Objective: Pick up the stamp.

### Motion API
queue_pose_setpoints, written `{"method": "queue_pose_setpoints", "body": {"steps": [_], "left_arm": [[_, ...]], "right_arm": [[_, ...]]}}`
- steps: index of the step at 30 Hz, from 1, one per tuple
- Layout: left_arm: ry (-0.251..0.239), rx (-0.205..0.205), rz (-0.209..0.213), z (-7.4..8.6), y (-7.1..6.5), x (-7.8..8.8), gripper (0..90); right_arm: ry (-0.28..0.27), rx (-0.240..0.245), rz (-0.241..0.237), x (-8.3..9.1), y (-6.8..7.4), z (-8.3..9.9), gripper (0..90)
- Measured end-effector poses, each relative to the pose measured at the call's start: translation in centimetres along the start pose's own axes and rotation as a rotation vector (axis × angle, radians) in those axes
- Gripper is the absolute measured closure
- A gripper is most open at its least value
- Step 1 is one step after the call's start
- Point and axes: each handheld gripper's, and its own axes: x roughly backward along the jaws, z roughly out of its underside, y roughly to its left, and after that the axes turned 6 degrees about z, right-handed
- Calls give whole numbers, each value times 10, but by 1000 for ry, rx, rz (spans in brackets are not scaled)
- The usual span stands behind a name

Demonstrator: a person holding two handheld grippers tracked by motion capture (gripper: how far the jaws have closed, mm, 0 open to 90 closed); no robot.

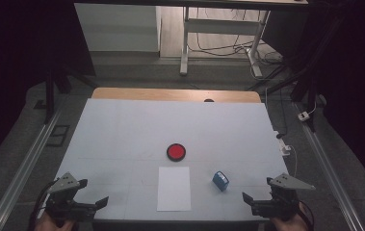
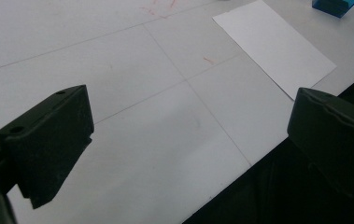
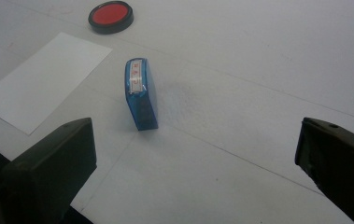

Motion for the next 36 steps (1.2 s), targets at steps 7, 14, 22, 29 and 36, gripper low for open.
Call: {"method": "queue_pose_setpoints", "body": {"steps": [7, 14, 22, 29, 36], "left_arm": [[-17, -29, -31, 0, -3, 1, 5], [-7, -41, -13, 0, -3, 0, 6], [2, -42, -7, -1, -3, -1, 11], [-8, -33, 1, 0, -2, 0, 14], [4, -36, 9, -1, -2, -1, 9]], "right_arm": [[9, 8, -12, -1, 1, 0, 0], [24, 30, -19, -1, 2, 0, 0], [22, 35, -25, -1, 2, 0, 0], [7, 38, -37, 0, 2, -1, 0], [-9, 55, -55, 1, 5, -5, 0]]}}
